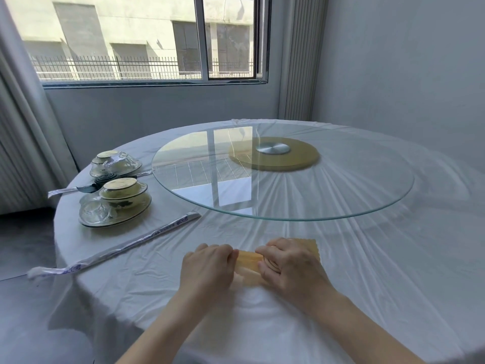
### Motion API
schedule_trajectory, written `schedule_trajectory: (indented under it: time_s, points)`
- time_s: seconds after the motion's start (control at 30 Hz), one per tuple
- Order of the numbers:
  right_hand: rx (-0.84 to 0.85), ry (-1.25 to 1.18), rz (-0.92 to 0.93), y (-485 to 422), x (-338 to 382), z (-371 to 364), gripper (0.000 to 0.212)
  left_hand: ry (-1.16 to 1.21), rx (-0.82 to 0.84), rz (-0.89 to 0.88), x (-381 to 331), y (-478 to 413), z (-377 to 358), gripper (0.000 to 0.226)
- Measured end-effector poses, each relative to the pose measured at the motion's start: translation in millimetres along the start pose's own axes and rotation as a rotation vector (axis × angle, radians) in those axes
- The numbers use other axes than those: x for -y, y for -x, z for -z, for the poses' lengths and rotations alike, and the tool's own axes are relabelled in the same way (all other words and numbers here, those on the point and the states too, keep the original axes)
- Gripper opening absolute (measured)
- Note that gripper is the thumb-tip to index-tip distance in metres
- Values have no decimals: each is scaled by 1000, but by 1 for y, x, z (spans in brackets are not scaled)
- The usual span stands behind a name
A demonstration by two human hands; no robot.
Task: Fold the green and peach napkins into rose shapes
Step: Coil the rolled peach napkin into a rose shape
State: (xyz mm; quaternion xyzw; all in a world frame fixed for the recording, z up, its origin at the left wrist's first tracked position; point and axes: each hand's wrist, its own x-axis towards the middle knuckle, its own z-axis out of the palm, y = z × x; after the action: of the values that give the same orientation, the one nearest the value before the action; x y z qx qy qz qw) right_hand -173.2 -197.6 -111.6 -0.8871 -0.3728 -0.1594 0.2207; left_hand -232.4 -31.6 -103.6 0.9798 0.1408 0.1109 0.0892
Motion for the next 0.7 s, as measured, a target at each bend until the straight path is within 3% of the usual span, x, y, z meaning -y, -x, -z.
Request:
schedule_trajectory:
  time_s: [0.1,0.37,0.43,0.5,0.57,0.63,0.7]
  points:
    - [-2,-5,-6,0,1,-1,41,-22,41,39,3,5,-1,36]
    - [184,-62,-2,-4,5,12,100,0,14,17,-3,12,1,28]
    - [181,-171,-5,-6,5,19,103,39,-6,1,-8,11,3,25]
    - [105,-318,-47,-8,1,27,91,84,-46,-29,-14,9,7,28]
    - [0,-439,-151,-11,-10,37,59,139,-83,-66,-20,7,11,32]
    - [-53,-456,-263,-13,-26,44,32,210,-114,-124,-25,7,17,35]
    - [-25,-390,-337,-12,-41,46,26,293,-87,-221,-33,6,18,39]
